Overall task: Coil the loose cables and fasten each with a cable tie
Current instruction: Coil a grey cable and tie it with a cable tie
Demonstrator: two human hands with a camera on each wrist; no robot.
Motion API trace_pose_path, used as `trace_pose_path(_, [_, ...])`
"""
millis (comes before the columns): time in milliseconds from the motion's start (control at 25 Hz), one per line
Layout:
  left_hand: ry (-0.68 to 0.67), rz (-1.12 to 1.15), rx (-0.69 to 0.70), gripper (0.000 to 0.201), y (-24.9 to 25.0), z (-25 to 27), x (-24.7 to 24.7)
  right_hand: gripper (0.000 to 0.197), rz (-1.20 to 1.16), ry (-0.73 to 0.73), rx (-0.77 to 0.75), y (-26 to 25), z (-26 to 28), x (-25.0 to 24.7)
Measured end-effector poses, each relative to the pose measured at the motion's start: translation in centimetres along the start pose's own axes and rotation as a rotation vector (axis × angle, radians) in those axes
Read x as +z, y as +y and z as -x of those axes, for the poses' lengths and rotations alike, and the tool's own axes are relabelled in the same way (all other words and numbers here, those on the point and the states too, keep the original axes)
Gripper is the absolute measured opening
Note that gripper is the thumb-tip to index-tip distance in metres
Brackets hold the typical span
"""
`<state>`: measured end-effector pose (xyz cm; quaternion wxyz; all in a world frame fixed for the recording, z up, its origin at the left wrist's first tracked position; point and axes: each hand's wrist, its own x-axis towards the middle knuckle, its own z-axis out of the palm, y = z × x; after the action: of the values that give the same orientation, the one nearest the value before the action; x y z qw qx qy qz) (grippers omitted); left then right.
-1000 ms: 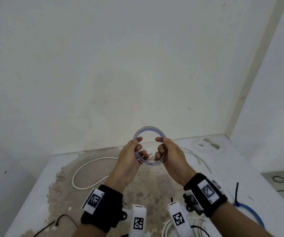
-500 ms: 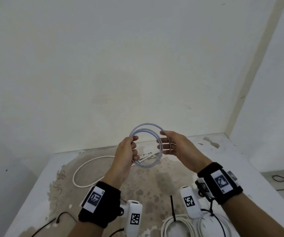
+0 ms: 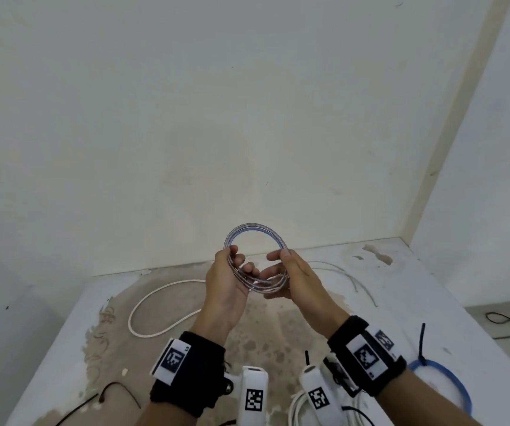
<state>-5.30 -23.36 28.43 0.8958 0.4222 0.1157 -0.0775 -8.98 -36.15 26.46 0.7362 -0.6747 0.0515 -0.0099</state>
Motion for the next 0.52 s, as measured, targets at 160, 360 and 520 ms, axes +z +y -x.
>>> trace_pose_path(160, [-0.052,-0.404,-0.050,0.028,0.2,0.5,-0.2,0.028,-0.097,0.072,-0.002,-0.2,-0.7,-0.1])
trace_pose_path(360, [-0.212,-0.490,-0.145,0.032,0.4,1.0,-1.3,0.023,-0.379,0.096,0.071,-0.9,-1.4,-1.3])
trace_pose_path(520, [-0.311,-0.335,-0.118,0.025,-0.4,1.6,-0.9,0.022,-0.698,0.094,0.104,-1.1,-1.6,-1.1])
